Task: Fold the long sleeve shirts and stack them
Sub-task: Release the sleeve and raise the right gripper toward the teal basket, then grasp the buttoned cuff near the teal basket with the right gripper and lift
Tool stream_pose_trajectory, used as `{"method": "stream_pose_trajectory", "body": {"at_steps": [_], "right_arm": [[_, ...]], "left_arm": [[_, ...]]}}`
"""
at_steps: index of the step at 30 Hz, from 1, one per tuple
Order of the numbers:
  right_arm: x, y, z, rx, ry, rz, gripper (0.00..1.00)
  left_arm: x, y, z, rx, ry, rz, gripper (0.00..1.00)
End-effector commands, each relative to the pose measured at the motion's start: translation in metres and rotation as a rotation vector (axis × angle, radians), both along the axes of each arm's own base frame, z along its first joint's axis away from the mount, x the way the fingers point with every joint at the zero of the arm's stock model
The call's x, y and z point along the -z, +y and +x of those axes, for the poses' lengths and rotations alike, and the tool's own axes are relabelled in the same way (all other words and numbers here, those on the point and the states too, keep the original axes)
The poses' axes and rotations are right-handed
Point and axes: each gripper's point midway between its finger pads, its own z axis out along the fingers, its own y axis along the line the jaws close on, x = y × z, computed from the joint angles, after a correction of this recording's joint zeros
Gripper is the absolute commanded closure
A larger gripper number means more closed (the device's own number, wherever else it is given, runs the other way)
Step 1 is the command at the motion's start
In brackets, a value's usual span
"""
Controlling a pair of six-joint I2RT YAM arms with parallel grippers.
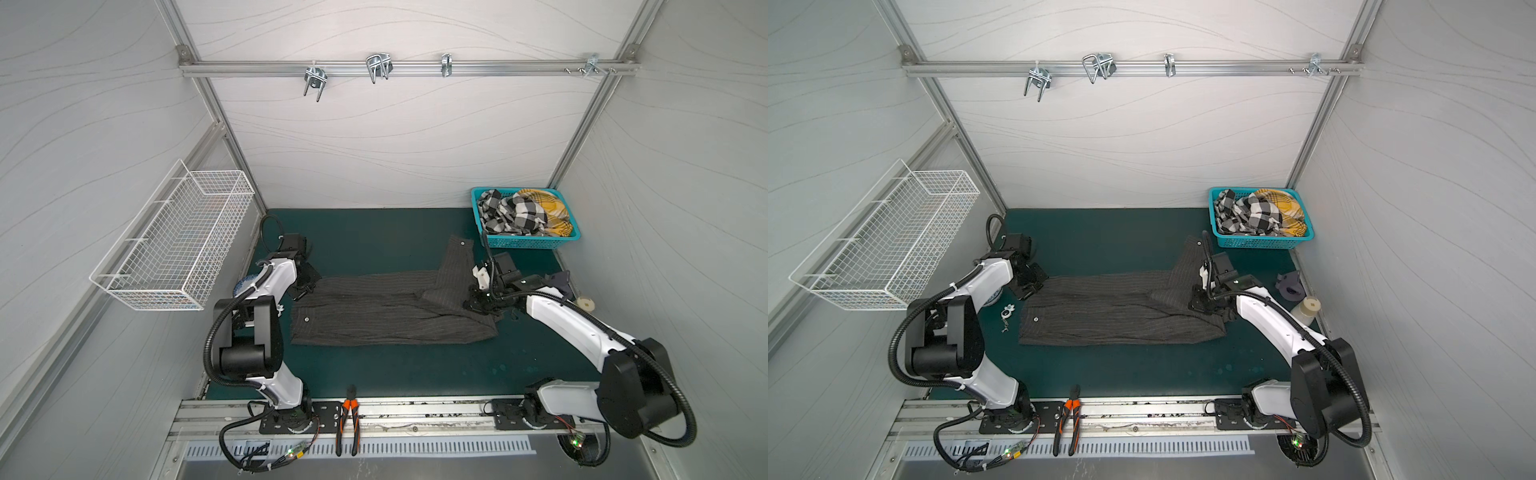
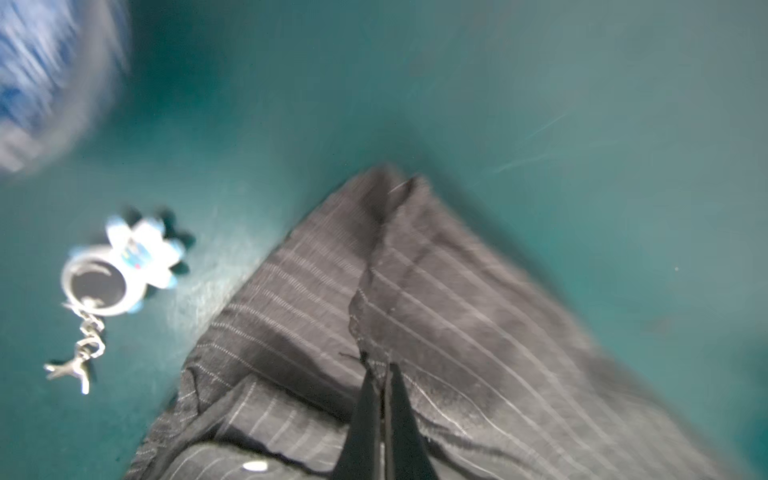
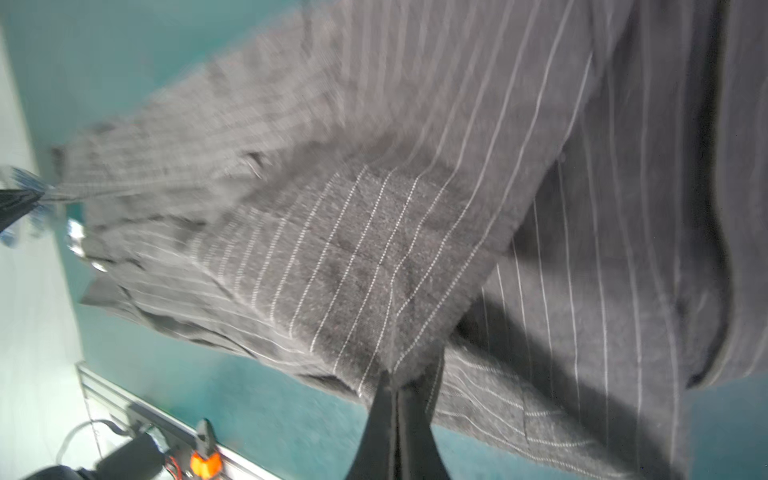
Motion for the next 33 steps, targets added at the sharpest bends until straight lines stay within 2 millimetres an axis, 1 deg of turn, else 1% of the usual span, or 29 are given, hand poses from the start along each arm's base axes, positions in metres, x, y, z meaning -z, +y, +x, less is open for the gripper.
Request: {"method": "stream_pose_trajectory", "body": {"at_steps": [1, 2, 4, 5, 7, 8, 10, 12, 13, 15, 17, 19, 22, 23, 25, 26, 28, 30, 33], "right_arm": [[0.002, 0.002, -0.009, -0.028, 0.020, -0.025, 0.68], [-0.002, -0.001, -0.009, -0.029, 0.015, -0.041, 0.55], [-0.016, -0.010, -0.004, -0.009, -0.024, -0.090, 0.33], [-0.026, -0.017, 0.002, 0.015, -0.055, -0.125, 0.26], [-0.045, -0.030, 0.016, 0.057, -0.098, -0.171, 0.20], [-0.053, -0.038, 0.026, 0.089, -0.111, -0.185, 0.19], [-0.061, -0.047, 0.049, 0.143, -0.110, -0.171, 0.19], [-0.061, -0.050, 0.075, 0.170, -0.100, -0.149, 0.19], [-0.060, -0.051, 0.089, 0.169, -0.100, -0.152, 0.20], [-0.049, -0.055, 0.114, 0.176, -0.093, -0.193, 0.23], [-0.037, -0.054, 0.142, 0.173, -0.100, -0.199, 0.26], [-0.028, -0.053, 0.166, 0.166, -0.104, -0.200, 0.29], [-0.013, -0.053, 0.196, 0.154, -0.114, -0.242, 0.30], [-0.009, -0.053, 0.203, 0.151, -0.113, -0.253, 0.30], [0.009, -0.054, 0.217, 0.144, -0.088, -0.290, 0.31], [0.014, -0.054, 0.222, 0.140, -0.082, -0.297, 0.31], [0.031, -0.053, 0.230, 0.128, -0.055, -0.313, 0.33], [0.042, -0.052, 0.237, 0.118, -0.043, -0.330, 0.36], [0.056, -0.055, 0.245, 0.118, -0.031, -0.364, 0.36]], "left_arm": [[0.008, 0.002, -0.002, -0.020, 0.045, 0.001, 0.83], [0.004, 0.003, -0.001, -0.020, 0.041, 0.009, 0.77], [-0.009, 0.007, 0.001, -0.026, 0.023, 0.033, 0.69], [-0.017, 0.009, 0.001, -0.027, 0.011, 0.047, 0.66], [-0.035, 0.009, 0.002, -0.021, -0.020, 0.068, 0.62], [-0.044, 0.007, 0.003, -0.012, -0.038, 0.076, 0.60], [-0.055, -0.003, 0.005, 0.011, -0.073, 0.077, 0.59], [-0.061, -0.019, 0.008, 0.051, -0.103, 0.060, 0.60], [-0.062, -0.029, 0.011, 0.079, -0.120, 0.045, 0.63], [-0.059, -0.050, 0.018, 0.141, -0.151, 0.004, 0.72], [-0.054, -0.068, 0.022, 0.195, -0.152, -0.014, 0.83], [-0.047, -0.079, 0.022, 0.226, -0.134, -0.029, 0.91], [-0.038, -0.092, 0.020, 0.259, -0.116, -0.054, 0.98], [-0.038, -0.095, 0.020, 0.270, -0.118, -0.059, 1.00], [-0.036, -0.099, 0.018, 0.284, -0.116, -0.066, 1.00], [-0.035, -0.100, 0.017, 0.288, -0.114, -0.068, 1.00], [-0.033, -0.102, 0.014, 0.301, -0.109, -0.074, 1.00], [-0.031, -0.103, 0.011, 0.307, -0.104, -0.076, 1.00], [-0.027, -0.103, 0.006, 0.311, -0.095, -0.080, 1.00]]}}
